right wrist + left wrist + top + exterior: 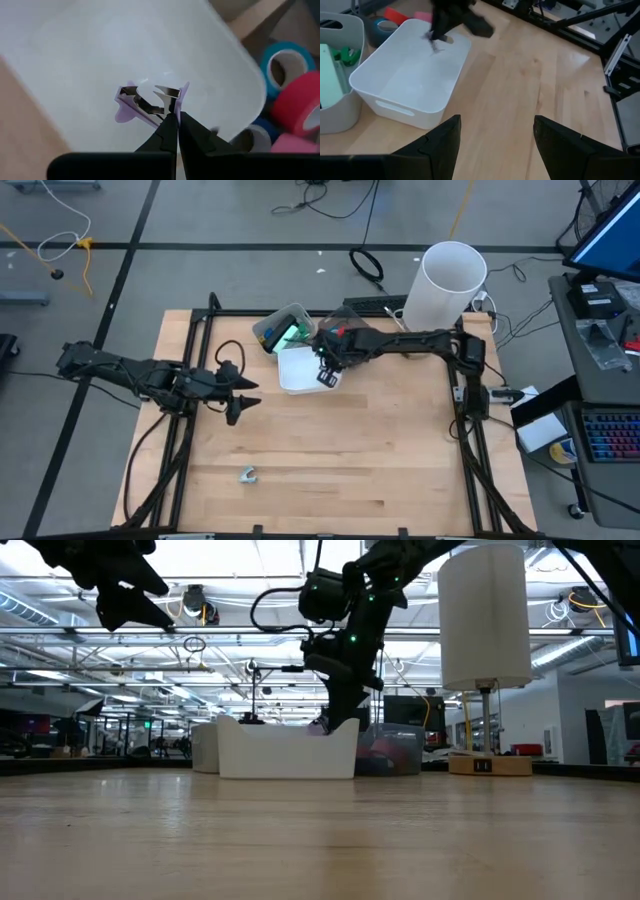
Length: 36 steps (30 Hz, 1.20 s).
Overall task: Pick and place Stapler, Stapler remover, tape
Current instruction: Put the violet staple remover into the white bin, then put the light blue staple remover into the white bin
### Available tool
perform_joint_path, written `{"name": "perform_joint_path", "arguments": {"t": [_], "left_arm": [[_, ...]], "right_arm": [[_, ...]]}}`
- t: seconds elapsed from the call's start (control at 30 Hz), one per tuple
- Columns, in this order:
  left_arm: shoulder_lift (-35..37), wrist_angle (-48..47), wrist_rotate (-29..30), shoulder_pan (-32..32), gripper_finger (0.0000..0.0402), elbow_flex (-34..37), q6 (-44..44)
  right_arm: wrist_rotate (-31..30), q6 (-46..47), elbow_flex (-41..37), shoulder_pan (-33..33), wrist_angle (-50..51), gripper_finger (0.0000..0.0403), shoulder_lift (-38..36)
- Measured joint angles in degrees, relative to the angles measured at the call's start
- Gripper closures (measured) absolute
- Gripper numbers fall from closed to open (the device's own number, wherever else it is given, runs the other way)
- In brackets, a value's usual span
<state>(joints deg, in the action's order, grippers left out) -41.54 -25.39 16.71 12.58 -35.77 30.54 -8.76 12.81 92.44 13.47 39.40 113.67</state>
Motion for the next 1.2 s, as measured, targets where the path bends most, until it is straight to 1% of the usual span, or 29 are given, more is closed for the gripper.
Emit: {"name": "perform_joint_path", "arguments": {"t": [0.1,0.23,0.3,0.4,0.5,0.77,0.97,1.2], "left_arm": [[-0.02,1.1,0.02,0.0,0.0153,0.0,-0.21],[-0.02,2.15,0.04,0.0,0.0153,0.0,-1.12],[-0.02,2.36,0.04,0.0,0.0153,0.0,-1.32],[-0.07,2.61,0.04,0.04,0.0153,0.0,-1.32],[-0.11,2.71,0.02,0.04,0.0153,0.0,-1.31],[-0.11,2.9,-0.06,0.04,0.0153,0.0,-1.31],[-0.11,2.93,-0.13,0.04,0.0153,0.0,-0.74],[-0.11,2.93,-0.81,0.04,0.0153,0.0,0.74]], "right_arm": [[0.14,-0.43,0.0,0.71,-2.08,0.0403,1.02],[2.73,-0.54,0.04,1.14,-3.84,0.0403,1.08],[2.92,-0.53,0.13,1.14,-4.73,0.0403,2.28],[3.11,-0.56,-0.2,1.01,-2.74,0.0403,2.86],[3.04,-0.95,0.2,0.63,-3.93,0.0403,3.63],[3.1,-1.53,-0.03,0.29,-3.13,0.0402,4.14],[3.09,-1.56,-0.04,0.31,-4.18,0.0383,4.03],[3.11,-1.54,-0.04,0.31,-4.2,0.0351,4.04]]}}
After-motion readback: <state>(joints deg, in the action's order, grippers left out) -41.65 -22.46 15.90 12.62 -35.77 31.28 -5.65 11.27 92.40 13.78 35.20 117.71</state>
